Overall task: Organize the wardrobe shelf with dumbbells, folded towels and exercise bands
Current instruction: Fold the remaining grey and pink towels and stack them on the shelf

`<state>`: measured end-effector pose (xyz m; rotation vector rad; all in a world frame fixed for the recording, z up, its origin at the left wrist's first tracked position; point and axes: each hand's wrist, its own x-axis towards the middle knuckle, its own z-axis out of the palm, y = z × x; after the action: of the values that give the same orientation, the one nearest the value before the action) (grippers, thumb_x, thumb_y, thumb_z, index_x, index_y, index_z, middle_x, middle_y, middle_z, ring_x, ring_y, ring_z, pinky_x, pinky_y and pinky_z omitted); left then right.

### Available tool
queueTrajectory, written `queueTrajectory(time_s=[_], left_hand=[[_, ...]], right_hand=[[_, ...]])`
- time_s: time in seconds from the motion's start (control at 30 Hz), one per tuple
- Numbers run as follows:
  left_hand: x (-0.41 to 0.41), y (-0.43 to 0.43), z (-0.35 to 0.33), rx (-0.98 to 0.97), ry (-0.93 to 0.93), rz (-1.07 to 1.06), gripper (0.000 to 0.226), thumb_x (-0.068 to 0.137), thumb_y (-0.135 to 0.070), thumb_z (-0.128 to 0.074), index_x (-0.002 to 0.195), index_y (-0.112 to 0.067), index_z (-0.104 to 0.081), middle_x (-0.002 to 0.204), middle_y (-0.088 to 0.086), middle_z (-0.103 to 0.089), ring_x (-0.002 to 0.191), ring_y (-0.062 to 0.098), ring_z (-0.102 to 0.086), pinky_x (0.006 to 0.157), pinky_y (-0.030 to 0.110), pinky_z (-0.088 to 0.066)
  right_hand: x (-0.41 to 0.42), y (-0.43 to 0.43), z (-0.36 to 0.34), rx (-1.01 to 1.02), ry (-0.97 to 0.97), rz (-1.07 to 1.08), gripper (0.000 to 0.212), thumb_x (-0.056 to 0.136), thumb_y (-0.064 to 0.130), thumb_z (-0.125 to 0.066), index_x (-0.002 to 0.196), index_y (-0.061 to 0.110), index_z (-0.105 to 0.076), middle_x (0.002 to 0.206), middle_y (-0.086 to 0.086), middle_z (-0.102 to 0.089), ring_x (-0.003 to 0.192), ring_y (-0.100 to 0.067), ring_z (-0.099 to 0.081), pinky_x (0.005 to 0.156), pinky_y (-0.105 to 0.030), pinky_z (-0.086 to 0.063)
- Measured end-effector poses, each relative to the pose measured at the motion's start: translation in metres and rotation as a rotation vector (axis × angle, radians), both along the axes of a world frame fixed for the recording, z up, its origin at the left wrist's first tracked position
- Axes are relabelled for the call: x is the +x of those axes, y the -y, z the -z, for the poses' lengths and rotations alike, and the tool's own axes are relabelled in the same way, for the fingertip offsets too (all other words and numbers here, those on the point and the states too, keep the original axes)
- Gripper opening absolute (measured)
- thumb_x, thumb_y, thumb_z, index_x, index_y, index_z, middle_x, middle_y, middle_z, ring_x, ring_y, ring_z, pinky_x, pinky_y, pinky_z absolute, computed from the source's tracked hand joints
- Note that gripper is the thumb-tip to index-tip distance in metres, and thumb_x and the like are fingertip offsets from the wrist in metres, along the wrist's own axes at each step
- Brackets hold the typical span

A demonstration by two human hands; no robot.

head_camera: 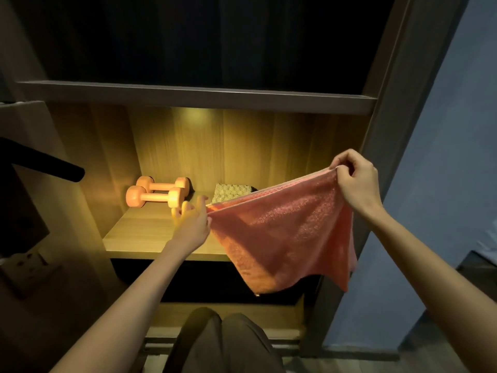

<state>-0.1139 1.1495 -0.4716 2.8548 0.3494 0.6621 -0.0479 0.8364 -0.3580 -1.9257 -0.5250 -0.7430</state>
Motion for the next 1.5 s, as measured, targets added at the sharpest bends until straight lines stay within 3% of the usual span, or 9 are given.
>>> queueTrajectory(time_s=[0.27, 0.57, 0.77, 0.93, 1.07, 1.13, 1.23, 1.37, 1.5], left_hand=[[-0.016, -0.031, -0.054, 0.128, 0.214, -0.14, 0.016, 0.091, -0.029, -0.061, 0.105, -0.025, -0.065, 0.098, -0.002, -0.069, 0.106, 0.027, -0.051, 0.091, 0.044, -0.02], [-0.036, -0.04, -0.073, 0.121, 0.348, -0.001, 0.013, 0.1, -0.026, -0.041, 0.107, -0.019, -0.05, 0.106, 0.002, -0.045, 0.095, 0.021, -0.038, 0.079, 0.039, -0.04], [-0.046, -0.047, -0.072, 0.001, 0.313, -0.073, 0.01, 0.092, -0.02, -0.059, 0.091, -0.016, -0.05, 0.109, 0.005, -0.04, 0.099, 0.015, -0.035, 0.073, 0.028, -0.042], [-0.047, -0.053, -0.065, -0.533, 0.186, -0.065, 0.015, 0.096, -0.022, -0.052, 0.104, -0.01, -0.053, 0.105, 0.005, -0.06, 0.083, 0.012, -0.054, 0.066, 0.026, -0.048], [-0.048, -0.059, -0.065, -0.981, 0.218, -0.068, 0.034, 0.091, -0.033, -0.061, 0.112, -0.006, -0.058, 0.107, 0.002, -0.059, 0.095, 0.016, -0.054, 0.09, 0.039, -0.05], [-0.049, -0.061, -0.064, -1.07, 0.237, -0.097, 0.049, 0.089, -0.041, -0.063, 0.124, -0.007, -0.055, 0.106, -0.001, -0.06, 0.092, 0.015, -0.055, 0.086, 0.036, -0.049], [-0.048, -0.065, -0.063, -1.136, 0.265, -0.124, 0.063, 0.088, -0.046, -0.062, 0.136, -0.008, -0.046, 0.125, 0.008, -0.056, 0.106, 0.023, -0.056, 0.09, 0.038, -0.051], [-0.047, -0.064, -0.066, -1.205, 0.376, -0.122, 0.05, 0.091, -0.04, -0.061, 0.128, -0.009, -0.05, 0.121, 0.009, -0.057, 0.109, 0.026, -0.056, 0.098, 0.046, -0.048], [-0.046, -0.06, -0.068, -1.233, 0.491, -0.149, 0.022, 0.092, -0.03, -0.061, 0.106, -0.013, -0.056, 0.11, 0.007, -0.059, 0.099, 0.02, -0.056, 0.082, 0.035, -0.049]], right_hand=[[0.009, 0.0, 0.028, -0.216, -0.057, 0.094, 0.02, 0.085, -0.005, -0.054, 0.081, 0.014, -0.06, 0.083, -0.004, -0.062, 0.071, -0.007, -0.053, 0.06, -0.011, -0.036], [0.007, -0.013, 0.035, -0.248, -0.105, 0.122, 0.013, 0.086, 0.002, -0.059, 0.081, 0.015, -0.057, 0.07, 0.001, -0.059, 0.064, -0.011, -0.056, 0.051, -0.019, -0.038], [0.005, -0.016, 0.038, -0.189, -0.107, 0.089, 0.017, 0.084, -0.004, -0.057, 0.083, 0.012, -0.051, 0.071, -0.003, -0.056, 0.064, -0.017, -0.054, 0.052, -0.021, -0.037], [0.005, -0.018, 0.04, -0.173, -0.08, 0.047, 0.023, 0.085, -0.007, -0.058, 0.096, 0.012, -0.056, 0.078, 0.001, -0.058, 0.068, -0.009, -0.055, 0.057, -0.015, -0.041], [0.009, -0.017, 0.041, -0.257, -0.17, 0.058, 0.022, 0.091, 0.004, -0.051, 0.075, 0.009, -0.065, 0.079, -0.004, -0.059, 0.071, -0.012, -0.051, 0.06, -0.021, -0.039], [0.009, -0.018, 0.042, -0.185, -0.307, -0.061, 0.033, 0.097, 0.012, -0.042, 0.067, 0.01, -0.057, 0.072, -0.004, -0.055, 0.07, -0.016, -0.049, 0.059, -0.025, -0.035], [0.009, -0.024, 0.047, -0.051, -0.521, -0.201, 0.038, 0.104, 0.027, -0.028, 0.083, 0.013, -0.057, 0.088, -0.001, -0.06, 0.083, -0.015, -0.054, 0.068, -0.026, -0.039], [0.013, -0.034, 0.045, 0.118, -0.687, -0.323, 0.033, 0.102, 0.04, -0.033, 0.092, 0.02, -0.057, 0.097, -0.004, -0.06, 0.089, -0.017, -0.056, 0.073, -0.029, -0.041], [0.024, -0.031, 0.05, -0.126, -0.608, -0.302, 0.026, 0.093, 0.048, -0.05, 0.093, 0.023, -0.055, 0.104, 0.0, -0.055, 0.095, -0.015, -0.054, 0.074, -0.029, -0.043]])
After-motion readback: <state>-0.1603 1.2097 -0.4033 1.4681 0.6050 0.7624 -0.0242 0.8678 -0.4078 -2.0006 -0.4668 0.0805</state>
